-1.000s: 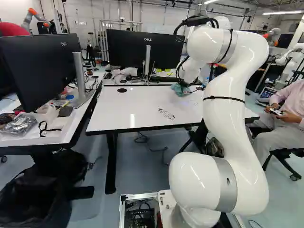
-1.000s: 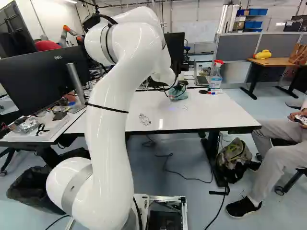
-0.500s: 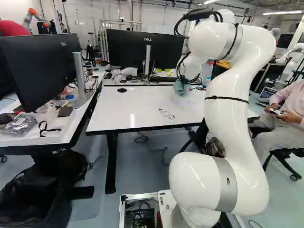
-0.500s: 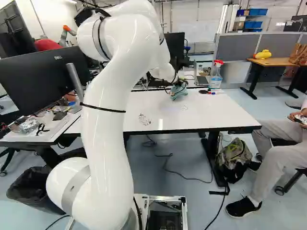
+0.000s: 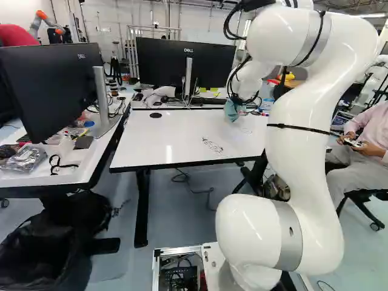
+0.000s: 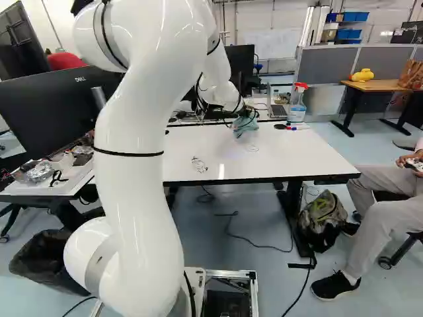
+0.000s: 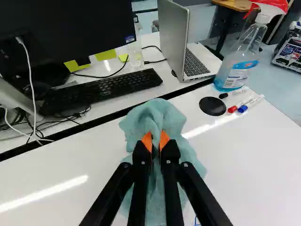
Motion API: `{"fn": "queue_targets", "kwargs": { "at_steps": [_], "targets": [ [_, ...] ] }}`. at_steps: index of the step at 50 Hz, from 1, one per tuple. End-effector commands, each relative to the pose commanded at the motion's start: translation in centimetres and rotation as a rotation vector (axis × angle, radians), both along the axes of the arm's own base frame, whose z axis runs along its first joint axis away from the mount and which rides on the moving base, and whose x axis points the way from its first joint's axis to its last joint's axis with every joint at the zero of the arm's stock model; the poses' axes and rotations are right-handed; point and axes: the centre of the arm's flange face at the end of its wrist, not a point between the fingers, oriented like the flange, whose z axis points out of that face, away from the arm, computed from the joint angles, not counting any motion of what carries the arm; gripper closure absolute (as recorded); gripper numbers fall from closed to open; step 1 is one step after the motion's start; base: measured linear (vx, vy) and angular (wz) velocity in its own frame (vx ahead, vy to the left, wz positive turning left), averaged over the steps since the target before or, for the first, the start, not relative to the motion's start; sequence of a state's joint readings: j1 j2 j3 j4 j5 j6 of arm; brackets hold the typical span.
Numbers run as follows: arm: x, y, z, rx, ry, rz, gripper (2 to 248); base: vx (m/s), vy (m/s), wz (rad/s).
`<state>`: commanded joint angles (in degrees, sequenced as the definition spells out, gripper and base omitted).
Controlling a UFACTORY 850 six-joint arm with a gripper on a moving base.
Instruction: Clean the table with the green towel
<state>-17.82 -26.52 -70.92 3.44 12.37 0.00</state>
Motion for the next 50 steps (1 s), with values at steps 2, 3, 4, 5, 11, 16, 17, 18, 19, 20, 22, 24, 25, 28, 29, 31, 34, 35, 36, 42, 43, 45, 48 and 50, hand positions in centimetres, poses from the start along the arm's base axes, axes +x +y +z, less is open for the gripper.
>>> {"fn": "queue_targets", "kwargs": {
  "at_steps": [2, 3, 4, 5, 11, 16, 17, 18, 19, 20, 22, 24, 25, 28, 29, 31, 34, 35, 36, 42, 43, 45, 48, 50],
  "targets": [
    [-0.4, 0.1, 0.0, 0.001, 0.002, -0.001, 212, 0.000, 0.000, 0.000],
    [-0.6, 0.1, 0.1, 0.001, 0.003, -0.001, 212, 0.000, 0.000, 0.000],
    [-0.8, 0.1, 0.1, 0.001, 0.005, -0.002, 212, 0.000, 0.000, 0.000],
    [-1.0, 0.1, 0.1, 0.002, 0.006, -0.002, 212, 0.000, 0.000, 0.000],
    [-2.1, 0.3, 0.2, 0.004, 0.012, -0.005, 212, 0.000, 0.000, 0.000],
    [-3.1, 0.5, 0.3, 0.006, 0.017, -0.008, 212, 0.000, 0.000, 0.000],
    [-3.3, 0.5, 0.3, 0.006, 0.018, -0.008, 212, 0.000, 0.000, 0.000],
    [-3.5, 0.5, 0.3, 0.006, 0.020, -0.009, 212, 0.000, 0.000, 0.000],
    [-3.7, 0.6, 0.4, 0.007, 0.020, -0.009, 212, 0.000, 0.000, 0.000],
    [-3.8, 0.6, 0.4, 0.007, 0.021, -0.010, 212, 0.000, 0.000, 0.000],
    [-4.2, 0.7, 0.4, 0.008, 0.023, -0.011, 212, 0.000, 0.000, 0.000],
    [-4.6, 0.7, 0.4, 0.008, 0.025, -0.012, 212, 0.000, 0.000, 0.000],
    [-4.8, 0.7, 0.5, 0.009, 0.027, -0.013, 212, 0.000, 0.000, 0.000],
    [-5.4, 0.8, 0.5, 0.011, 0.033, -0.014, 212, 0.000, 0.000, 0.000],
    [-5.6, 0.9, 0.5, 0.012, 0.035, -0.015, 212, 0.000, 0.000, 0.000],
    [-6.0, 0.9, 0.5, 0.014, 0.040, -0.016, 212, 0.000, 0.000, 0.000],
    [-6.6, 1.0, 0.5, 0.017, 0.049, -0.017, 212, 0.000, 0.000, 0.000],
    [-6.8, 1.1, 0.5, 0.018, 0.052, -0.017, 212, 0.000, 0.000, 0.000],
    [-6.9, 1.1, 0.4, 0.019, 0.055, -0.018, 212, 0.000, 0.000, 0.000],
    [-7.5, 1.1, 0.3, 0.030, 0.077, -0.022, 212, 0.000, 0.000, 0.000],
    [-7.6, 1.2, 0.3, 0.032, 0.081, -0.022, 212, 0.000, 0.000, 0.000],
    [-7.7, 1.2, 0.2, 0.037, 0.089, -0.024, 212, 0.000, 0.000, 0.000],
    [-8.0, 1.2, 0.1, 0.044, 0.102, -0.026, 212, 0.000, 0.000, 0.000],
    [-8.2, 1.2, 0.1, 0.049, 0.111, -0.028, 212, 0.000, 0.000, 0.000]
  ]
}}
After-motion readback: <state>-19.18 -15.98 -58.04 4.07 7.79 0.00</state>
